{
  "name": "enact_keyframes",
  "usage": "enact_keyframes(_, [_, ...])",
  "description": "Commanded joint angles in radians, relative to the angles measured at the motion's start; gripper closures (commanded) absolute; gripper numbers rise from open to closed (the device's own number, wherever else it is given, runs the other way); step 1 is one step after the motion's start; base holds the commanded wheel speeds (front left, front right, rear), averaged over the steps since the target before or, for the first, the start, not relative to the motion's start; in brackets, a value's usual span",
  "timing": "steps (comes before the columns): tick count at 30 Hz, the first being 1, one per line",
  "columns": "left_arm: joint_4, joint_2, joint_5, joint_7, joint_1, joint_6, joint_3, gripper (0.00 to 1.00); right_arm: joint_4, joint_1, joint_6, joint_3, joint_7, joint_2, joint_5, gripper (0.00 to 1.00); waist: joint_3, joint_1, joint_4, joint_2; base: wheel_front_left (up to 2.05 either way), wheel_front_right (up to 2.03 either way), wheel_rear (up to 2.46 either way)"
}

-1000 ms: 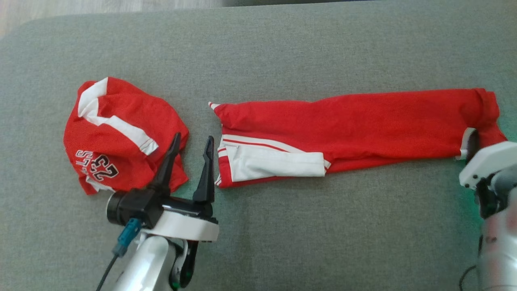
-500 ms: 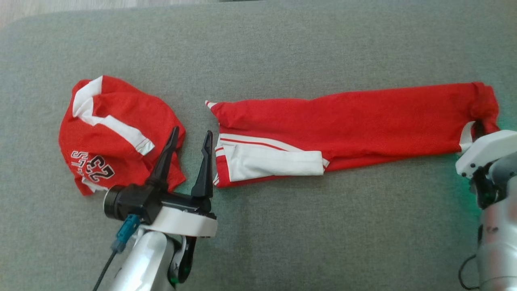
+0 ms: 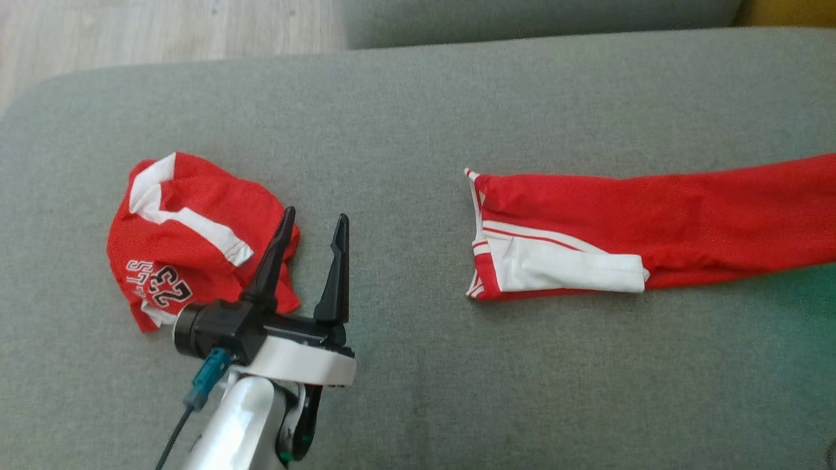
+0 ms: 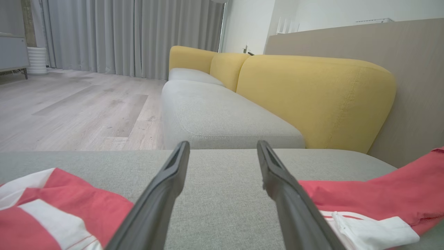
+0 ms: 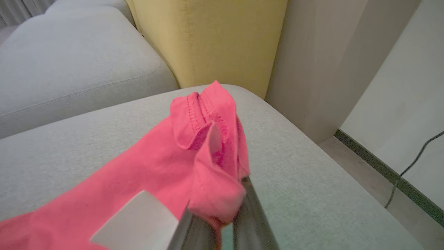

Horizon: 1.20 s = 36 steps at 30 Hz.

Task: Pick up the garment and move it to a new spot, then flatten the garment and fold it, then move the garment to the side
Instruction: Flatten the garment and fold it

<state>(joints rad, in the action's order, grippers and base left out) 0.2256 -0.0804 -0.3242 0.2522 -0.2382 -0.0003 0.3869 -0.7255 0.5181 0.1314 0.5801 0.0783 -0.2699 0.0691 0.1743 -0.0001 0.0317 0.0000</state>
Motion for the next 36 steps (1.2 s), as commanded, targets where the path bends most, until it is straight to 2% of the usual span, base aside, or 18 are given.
enact_keyframes(1, [-0.024,0.002,0.004,0.01,-0.01,0.001,-0.034,0.0,0.031,0.029,-0.001,-0.032,-0.018,-0.002,0.004,1.0,-0.018,0.0001,0.002,0.0,0.0,0.0,0.0])
enact_keyframes(8, [-0.015,0.009,0.0,0.01,0.022,0.0,-0.029,0.0,0.082,0.033,-0.001,-0.16,-0.038,0.108,-0.022,1.0,-0.097,0.0001,0.011,0.0,0.0,0.0,0.0])
enact_keyframes(16, [-0.007,0.019,-0.012,0.01,0.063,0.009,-0.006,0.0,0.184,-0.02,-0.001,-0.356,-0.013,0.202,-0.123,1.0,-0.178,0.0001,0.035,0.0,0.0,0.0,0.0])
enact_keyframes(20, [-0.011,0.016,-0.013,0.01,0.071,0.012,-0.007,0.0,0.226,-0.045,-0.001,-0.455,0.0,0.218,-0.198,1.0,-0.188,0.0001,0.047,0.0,0.0,0.0,0.0])
enact_keyframes(24, [-0.012,0.012,-0.013,0.008,0.07,0.009,0.0,0.0,0.221,-0.071,-0.001,-0.595,-0.015,0.219,-0.331,1.0,-0.186,0.0001,0.065,0.0,0.0,0.0,0.0])
enact_keyframes(31, [-0.017,0.01,-0.011,0.002,0.061,0.008,0.017,0.0,0.142,-0.097,-0.001,-0.792,-0.088,0.219,-0.452,1.0,-0.171,0.0001,0.109,0.0,0.0,0.0,0.0])
enact_keyframes(36, [-0.018,0.006,-0.012,-0.002,0.057,0.011,0.021,0.0,0.06,-0.102,-0.001,-0.887,-0.132,0.22,-0.497,1.0,-0.157,0.0001,0.134,0.0,0.0,0.0,0.0])
